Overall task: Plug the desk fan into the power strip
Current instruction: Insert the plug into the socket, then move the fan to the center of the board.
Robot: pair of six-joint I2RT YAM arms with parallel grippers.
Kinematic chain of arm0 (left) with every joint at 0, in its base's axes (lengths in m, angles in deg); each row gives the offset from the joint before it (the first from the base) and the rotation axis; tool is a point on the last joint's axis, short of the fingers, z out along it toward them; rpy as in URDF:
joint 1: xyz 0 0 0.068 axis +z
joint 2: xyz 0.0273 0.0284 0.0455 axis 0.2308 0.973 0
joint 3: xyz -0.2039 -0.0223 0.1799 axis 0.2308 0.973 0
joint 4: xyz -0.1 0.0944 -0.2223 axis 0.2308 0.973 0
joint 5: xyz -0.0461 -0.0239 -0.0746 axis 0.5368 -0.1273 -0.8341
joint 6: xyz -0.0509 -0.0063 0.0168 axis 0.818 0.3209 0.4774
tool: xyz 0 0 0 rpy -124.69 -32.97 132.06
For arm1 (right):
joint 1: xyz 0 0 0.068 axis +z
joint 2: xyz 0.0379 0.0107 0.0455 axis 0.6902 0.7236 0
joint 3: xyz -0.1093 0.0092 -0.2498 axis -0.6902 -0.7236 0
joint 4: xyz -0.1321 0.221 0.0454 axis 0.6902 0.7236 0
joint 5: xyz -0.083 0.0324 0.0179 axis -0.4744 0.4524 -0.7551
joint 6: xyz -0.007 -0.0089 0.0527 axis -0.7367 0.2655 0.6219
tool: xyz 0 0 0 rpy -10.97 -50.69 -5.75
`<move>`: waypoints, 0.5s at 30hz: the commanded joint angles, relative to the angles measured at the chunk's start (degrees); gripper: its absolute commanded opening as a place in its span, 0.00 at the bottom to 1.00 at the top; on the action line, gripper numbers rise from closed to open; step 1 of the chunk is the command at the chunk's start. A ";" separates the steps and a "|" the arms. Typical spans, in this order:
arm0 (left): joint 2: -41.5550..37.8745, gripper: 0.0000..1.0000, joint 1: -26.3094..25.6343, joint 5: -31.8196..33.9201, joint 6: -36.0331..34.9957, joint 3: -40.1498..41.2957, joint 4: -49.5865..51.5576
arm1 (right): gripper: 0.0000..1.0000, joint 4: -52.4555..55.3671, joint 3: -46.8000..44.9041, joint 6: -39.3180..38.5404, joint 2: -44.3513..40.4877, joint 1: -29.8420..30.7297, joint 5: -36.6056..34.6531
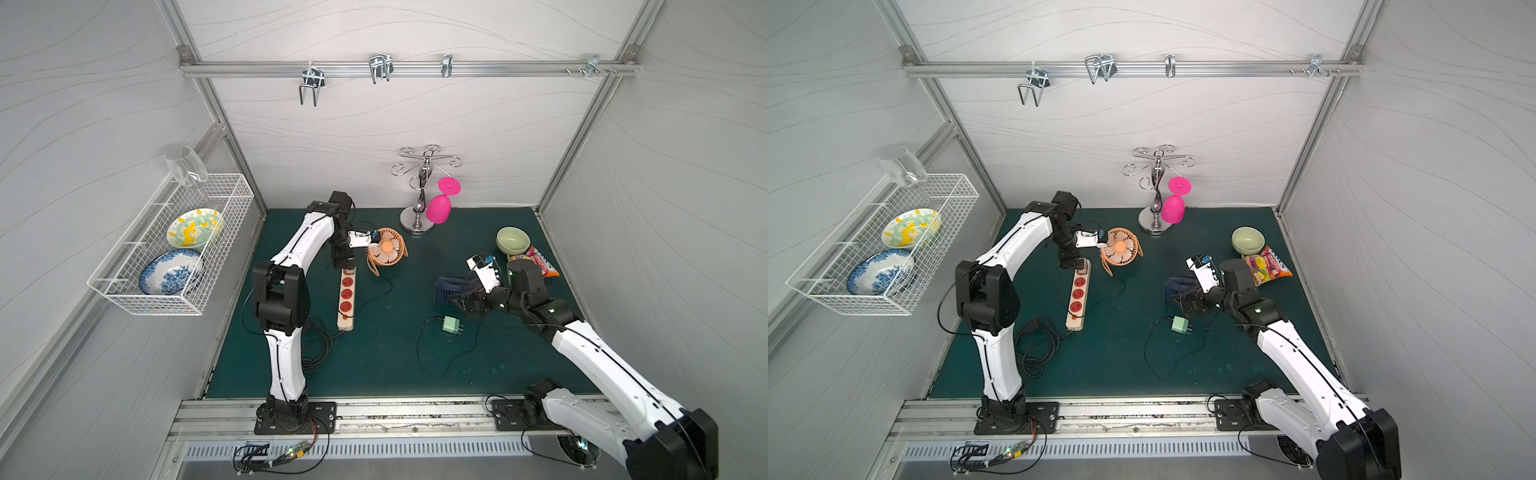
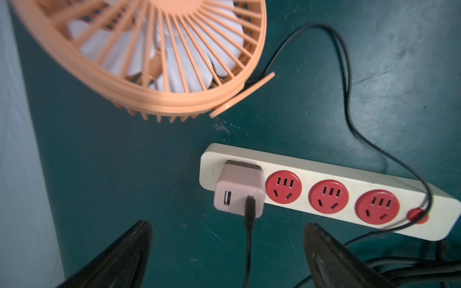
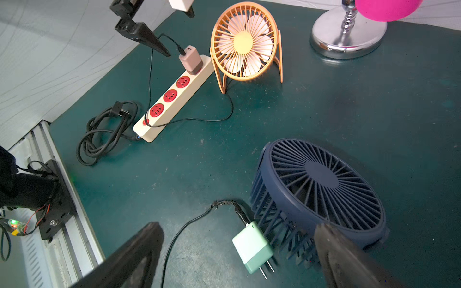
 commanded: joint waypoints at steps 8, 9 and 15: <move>-15.60 1.00 -0.14 -8.48 21.74 4.38 -12.09 | 0.99 15.01 5.56 10.91 -0.39 1.43 -1.84; -16.81 1.00 -0.09 -8.72 24.44 5.16 -13.16 | 0.99 16.06 5.79 12.11 -0.21 1.79 -1.92; -24.02 1.00 -0.13 -10.52 38.07 11.40 -16.02 | 0.99 17.65 5.02 18.19 1.59 4.32 1.10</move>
